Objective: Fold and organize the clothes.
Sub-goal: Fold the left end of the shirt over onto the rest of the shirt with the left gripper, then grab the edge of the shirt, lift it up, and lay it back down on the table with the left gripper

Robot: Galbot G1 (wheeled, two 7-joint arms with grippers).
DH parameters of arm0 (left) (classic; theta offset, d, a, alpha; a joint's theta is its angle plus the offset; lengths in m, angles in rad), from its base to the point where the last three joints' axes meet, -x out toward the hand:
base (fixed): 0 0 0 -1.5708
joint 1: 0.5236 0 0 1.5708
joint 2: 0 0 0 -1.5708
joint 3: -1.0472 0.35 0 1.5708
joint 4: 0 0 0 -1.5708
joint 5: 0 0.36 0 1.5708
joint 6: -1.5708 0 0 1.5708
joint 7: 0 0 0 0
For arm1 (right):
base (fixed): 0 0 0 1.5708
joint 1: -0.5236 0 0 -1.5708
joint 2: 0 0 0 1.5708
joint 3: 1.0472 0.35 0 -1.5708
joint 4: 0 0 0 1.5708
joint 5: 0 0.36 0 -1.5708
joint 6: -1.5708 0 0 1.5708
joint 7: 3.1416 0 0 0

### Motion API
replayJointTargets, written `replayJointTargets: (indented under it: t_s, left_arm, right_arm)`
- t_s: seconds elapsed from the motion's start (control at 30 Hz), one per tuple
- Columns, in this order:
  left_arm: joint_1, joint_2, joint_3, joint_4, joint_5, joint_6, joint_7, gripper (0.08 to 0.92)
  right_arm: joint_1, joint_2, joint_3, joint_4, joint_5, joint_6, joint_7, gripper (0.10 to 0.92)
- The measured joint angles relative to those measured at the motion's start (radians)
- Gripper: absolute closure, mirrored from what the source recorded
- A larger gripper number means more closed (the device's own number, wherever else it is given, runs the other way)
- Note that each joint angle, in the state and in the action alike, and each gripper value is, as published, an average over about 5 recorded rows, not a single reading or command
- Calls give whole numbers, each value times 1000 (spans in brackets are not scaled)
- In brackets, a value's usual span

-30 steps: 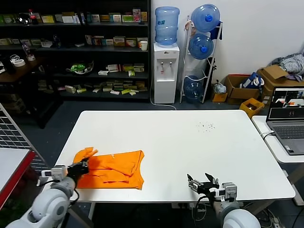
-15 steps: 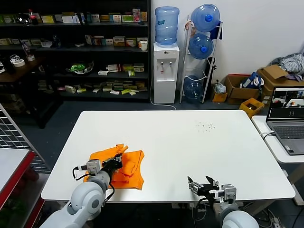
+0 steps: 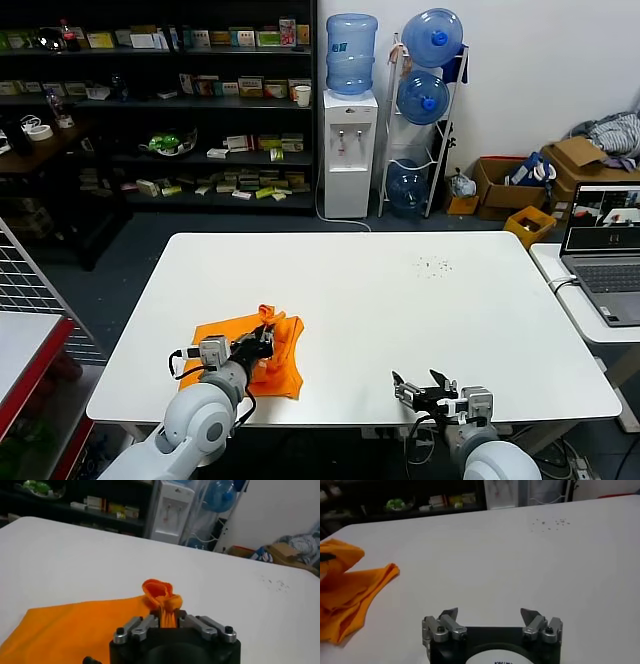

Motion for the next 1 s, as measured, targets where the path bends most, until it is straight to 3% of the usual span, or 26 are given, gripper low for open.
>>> replayJointTargets:
  t_s: [0.27, 0.57, 0.8, 1.0]
  left_arm:
    - [33, 53, -40, -45, -55, 12, -5, 423]
    - [108, 184, -163, -41, -131, 19, 35, 198]
    - [169, 298, -259, 24, -181, 27, 160, 177]
    - [179, 347, -282, 91, -199, 46, 274, 177]
  right_arm:
    - [-3, -4, 0, 5, -1, 1, 0, 203]
    - [0, 2, -8, 8, -5, 6, -5, 203]
    - [-7, 6, -5, 9, -9, 12, -10, 203]
    - [-17, 4, 4, 12, -9, 12, -10, 203]
